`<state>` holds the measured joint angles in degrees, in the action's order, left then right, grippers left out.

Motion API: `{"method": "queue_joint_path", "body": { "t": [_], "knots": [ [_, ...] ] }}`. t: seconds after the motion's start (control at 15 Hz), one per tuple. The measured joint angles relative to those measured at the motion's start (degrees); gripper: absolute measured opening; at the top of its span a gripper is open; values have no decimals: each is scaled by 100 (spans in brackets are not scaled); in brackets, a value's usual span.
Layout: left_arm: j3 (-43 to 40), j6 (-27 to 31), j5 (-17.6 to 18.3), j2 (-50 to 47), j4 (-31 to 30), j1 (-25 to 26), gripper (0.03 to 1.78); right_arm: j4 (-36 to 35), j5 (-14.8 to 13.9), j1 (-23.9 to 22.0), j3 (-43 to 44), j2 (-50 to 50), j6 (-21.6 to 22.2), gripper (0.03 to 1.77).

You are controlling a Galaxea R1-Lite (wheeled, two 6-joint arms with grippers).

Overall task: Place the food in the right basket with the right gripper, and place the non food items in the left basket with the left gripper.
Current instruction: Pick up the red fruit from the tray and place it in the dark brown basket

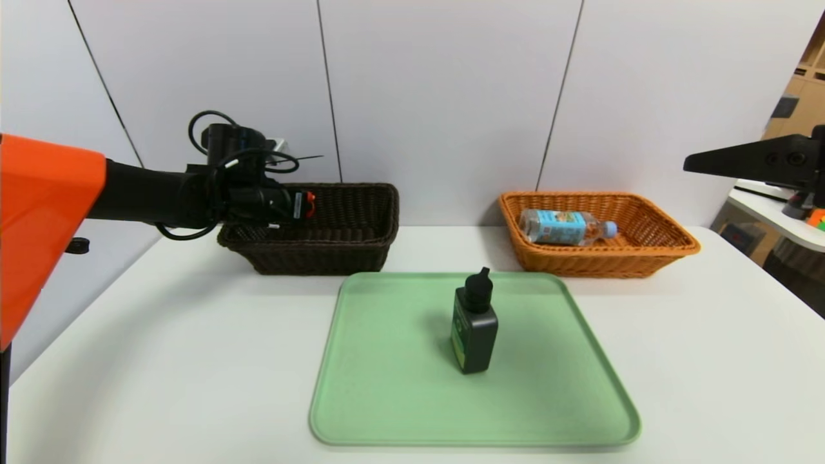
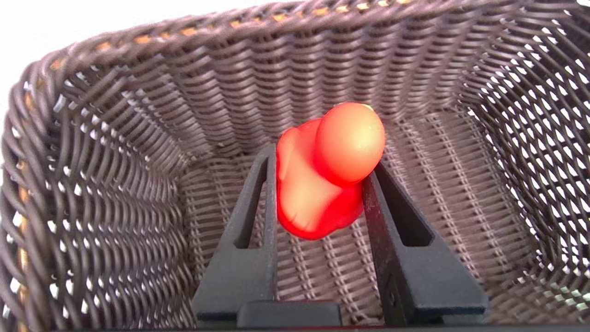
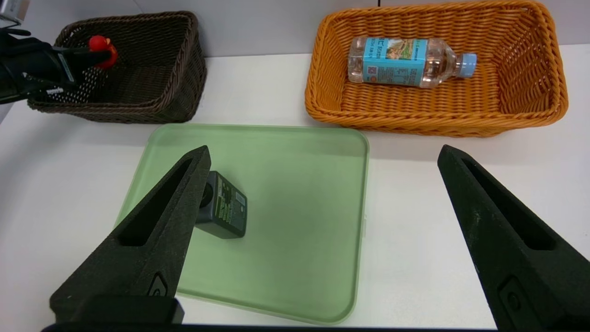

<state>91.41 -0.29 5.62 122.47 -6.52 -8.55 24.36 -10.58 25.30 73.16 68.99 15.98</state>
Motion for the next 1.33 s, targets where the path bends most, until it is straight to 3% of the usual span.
{"method": "queue_joint_path", "body": {
  "t": [0.93,1.33],
  "knots": [
    [219,-15,-24,187,60,20,57,-20,20,0,-9,151,96,170],
    [333,-28,-91,146,232,20,115,-30,88,0,-4,182,116,170]
  ]
}}
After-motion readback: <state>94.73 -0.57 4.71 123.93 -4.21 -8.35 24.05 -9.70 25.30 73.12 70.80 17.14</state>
